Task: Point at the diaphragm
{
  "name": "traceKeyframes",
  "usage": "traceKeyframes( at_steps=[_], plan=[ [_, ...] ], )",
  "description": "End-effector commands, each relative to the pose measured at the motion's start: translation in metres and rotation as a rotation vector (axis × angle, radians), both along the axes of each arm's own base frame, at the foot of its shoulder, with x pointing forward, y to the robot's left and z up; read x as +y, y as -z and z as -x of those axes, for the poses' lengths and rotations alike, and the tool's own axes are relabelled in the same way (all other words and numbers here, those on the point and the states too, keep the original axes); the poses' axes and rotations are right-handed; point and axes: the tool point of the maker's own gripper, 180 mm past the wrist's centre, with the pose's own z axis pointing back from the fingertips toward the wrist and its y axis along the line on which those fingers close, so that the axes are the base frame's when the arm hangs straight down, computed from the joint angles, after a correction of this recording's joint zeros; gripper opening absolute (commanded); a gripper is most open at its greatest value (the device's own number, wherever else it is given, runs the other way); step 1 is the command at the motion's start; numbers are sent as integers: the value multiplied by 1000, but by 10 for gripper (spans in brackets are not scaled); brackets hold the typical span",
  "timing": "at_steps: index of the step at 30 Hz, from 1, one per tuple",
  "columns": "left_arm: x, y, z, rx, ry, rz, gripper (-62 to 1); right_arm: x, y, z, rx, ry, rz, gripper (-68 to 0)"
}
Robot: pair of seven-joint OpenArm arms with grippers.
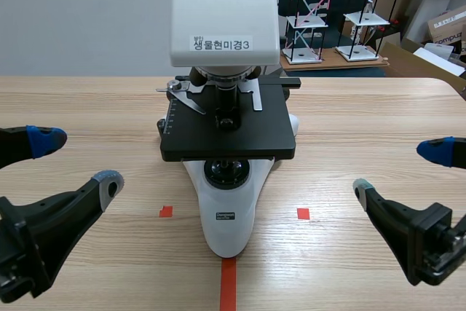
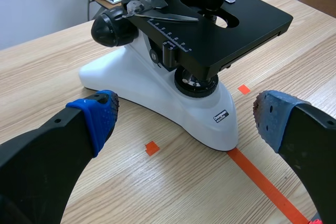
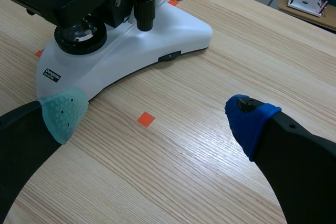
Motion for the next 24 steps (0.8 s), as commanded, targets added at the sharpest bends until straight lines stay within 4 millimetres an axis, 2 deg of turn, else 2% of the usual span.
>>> traceKeyframes(
  at_steps=[1,24],
  plan=[
    [-3,-7,0,-19,5,18,-67,0,-9,-4,-34,2,-8,-98],
    [-3,-2,1,1,9,-4,-67,0,-9,-4,-34,2,-8,-98]
  ],
)
